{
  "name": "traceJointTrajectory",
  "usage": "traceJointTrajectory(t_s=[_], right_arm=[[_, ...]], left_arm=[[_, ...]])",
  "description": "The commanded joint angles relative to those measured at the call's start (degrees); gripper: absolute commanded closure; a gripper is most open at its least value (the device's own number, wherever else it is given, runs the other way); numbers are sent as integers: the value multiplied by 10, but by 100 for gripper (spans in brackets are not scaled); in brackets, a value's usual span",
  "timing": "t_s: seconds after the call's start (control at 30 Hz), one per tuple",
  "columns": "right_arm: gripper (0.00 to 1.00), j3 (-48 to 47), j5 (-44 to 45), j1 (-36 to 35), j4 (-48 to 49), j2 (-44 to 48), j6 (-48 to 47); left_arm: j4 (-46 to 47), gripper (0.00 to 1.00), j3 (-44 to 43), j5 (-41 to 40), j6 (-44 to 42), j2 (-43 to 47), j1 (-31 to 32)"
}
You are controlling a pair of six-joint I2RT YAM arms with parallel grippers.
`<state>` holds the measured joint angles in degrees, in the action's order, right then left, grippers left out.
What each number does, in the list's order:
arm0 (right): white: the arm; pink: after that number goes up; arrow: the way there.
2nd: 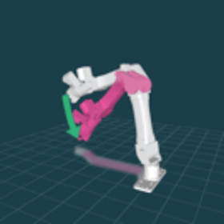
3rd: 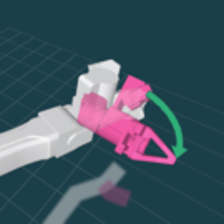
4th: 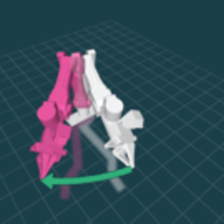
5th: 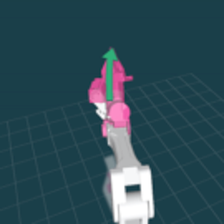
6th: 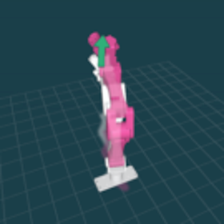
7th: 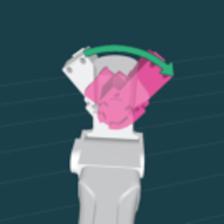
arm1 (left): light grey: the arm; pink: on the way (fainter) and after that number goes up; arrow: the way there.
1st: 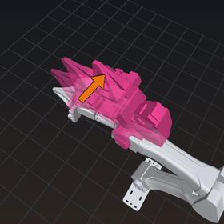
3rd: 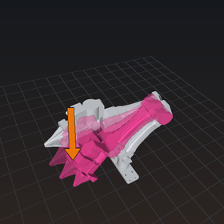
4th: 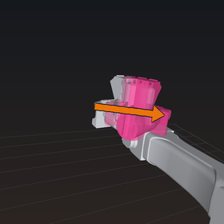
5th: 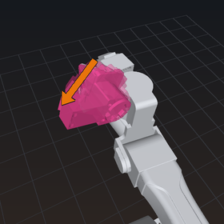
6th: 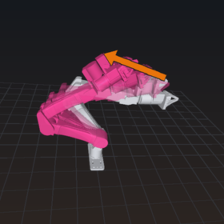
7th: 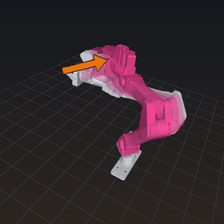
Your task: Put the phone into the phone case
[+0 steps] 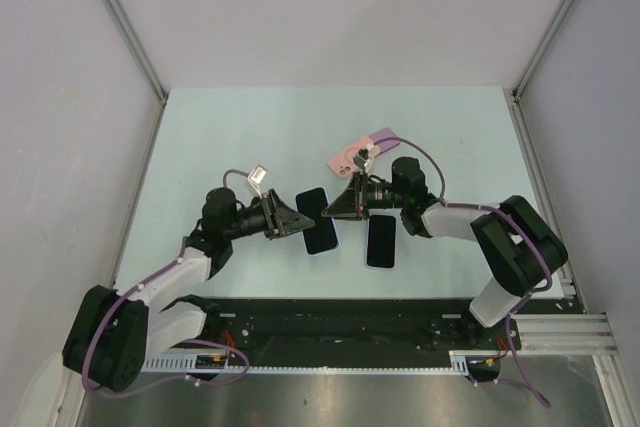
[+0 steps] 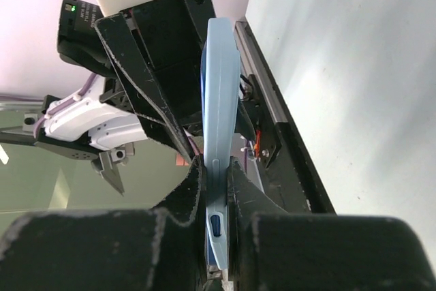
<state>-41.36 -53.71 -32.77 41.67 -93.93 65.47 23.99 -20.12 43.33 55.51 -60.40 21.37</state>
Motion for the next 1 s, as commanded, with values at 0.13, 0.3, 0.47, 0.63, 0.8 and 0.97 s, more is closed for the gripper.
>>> traceJointTrajectory(t_s=[0.13, 0.3, 0.47, 0.63, 0.8, 0.97], right_arm=[[100, 24, -24, 0, 273, -26, 154], [98, 37, -23, 2, 343, -50, 197], [70, 44, -22, 1, 347, -57, 193], [46, 60, -25, -2, 349, -49, 185], [41, 100, -21, -6, 400, -52, 193], [41, 138, -18, -11, 464, -84, 212]], left_arm=[[146, 41, 25, 40, 72, -4, -1], [149, 56, 23, 40, 78, -9, -1], [181, 83, 27, 46, 102, -24, -1], [217, 100, 32, 42, 130, -45, -1], [226, 100, 28, 34, 142, -45, -4], [242, 100, 25, 29, 152, -40, -9]])
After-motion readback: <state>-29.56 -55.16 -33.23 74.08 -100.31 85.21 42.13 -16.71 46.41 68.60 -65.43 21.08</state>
